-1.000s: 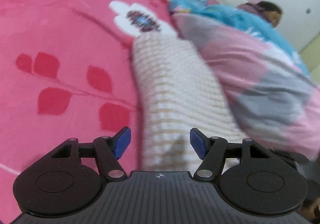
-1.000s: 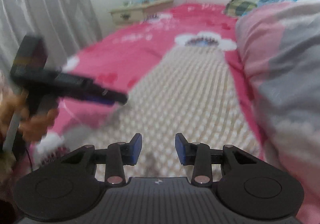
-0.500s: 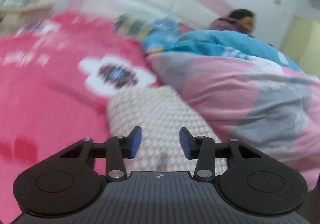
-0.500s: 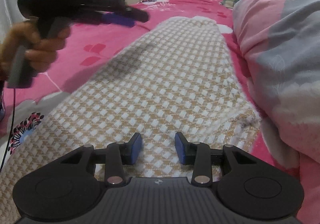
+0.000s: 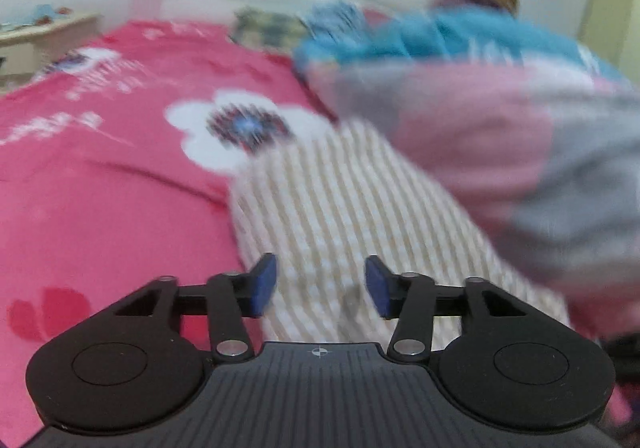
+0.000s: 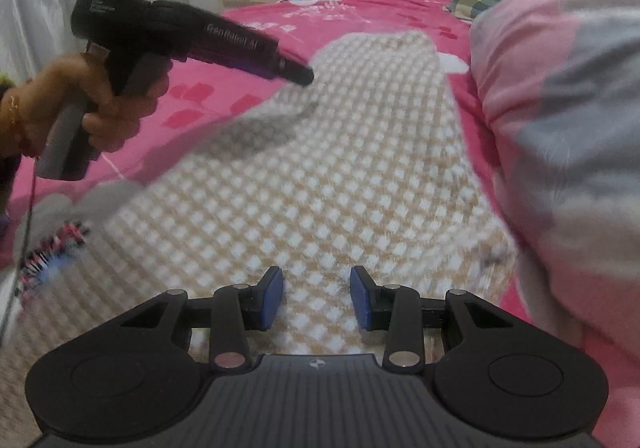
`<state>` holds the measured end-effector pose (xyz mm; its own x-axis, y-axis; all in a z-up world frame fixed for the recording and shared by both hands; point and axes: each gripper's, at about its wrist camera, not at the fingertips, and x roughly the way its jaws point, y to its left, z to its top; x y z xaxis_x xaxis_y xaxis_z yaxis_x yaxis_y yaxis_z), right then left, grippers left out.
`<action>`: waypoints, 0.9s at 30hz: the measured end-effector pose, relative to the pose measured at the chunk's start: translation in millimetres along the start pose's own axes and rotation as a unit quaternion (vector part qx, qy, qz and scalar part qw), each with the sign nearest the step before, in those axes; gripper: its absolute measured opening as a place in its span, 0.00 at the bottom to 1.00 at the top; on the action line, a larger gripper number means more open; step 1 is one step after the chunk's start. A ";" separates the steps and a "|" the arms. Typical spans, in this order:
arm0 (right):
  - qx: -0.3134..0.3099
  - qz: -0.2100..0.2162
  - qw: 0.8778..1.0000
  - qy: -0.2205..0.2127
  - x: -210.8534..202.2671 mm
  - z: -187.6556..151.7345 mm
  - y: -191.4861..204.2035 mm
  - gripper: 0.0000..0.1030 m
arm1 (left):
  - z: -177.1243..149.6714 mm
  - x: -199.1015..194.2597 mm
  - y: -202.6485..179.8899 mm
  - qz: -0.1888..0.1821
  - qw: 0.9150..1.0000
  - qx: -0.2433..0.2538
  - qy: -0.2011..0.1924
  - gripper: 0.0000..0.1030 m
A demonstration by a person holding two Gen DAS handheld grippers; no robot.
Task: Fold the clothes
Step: 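Grasp the cardigan end with the left gripper and lift it up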
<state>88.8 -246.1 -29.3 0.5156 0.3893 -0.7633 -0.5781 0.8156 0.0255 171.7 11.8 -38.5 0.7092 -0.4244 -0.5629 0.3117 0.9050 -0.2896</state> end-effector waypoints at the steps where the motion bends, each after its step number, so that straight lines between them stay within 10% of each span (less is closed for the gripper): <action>1: 0.005 0.010 1.000 -0.011 -6.8 4.5 2.5 0.38 | 5.2 -2.4 6.6 -0.002 1.000 -0.018 -0.007 0.55; 8: 0.021 0.089 0.996 0.013 5.3 4.1 25.7 0.38 | 8.1 44.6 69.4 -0.099 0.972 -0.185 0.105 0.67; 27: 0.048 0.088 0.994 0.051 -3.0 -5.2 33.7 0.38 | 6.8 96.0 81.3 -0.155 0.953 -0.248 0.075 0.71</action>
<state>64.5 -222.0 -29.5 0.3418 0.4879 -0.8032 -0.5883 0.7776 0.2219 269.4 44.8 -110.8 0.5220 -0.7020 -0.4845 0.1273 0.6257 -0.7696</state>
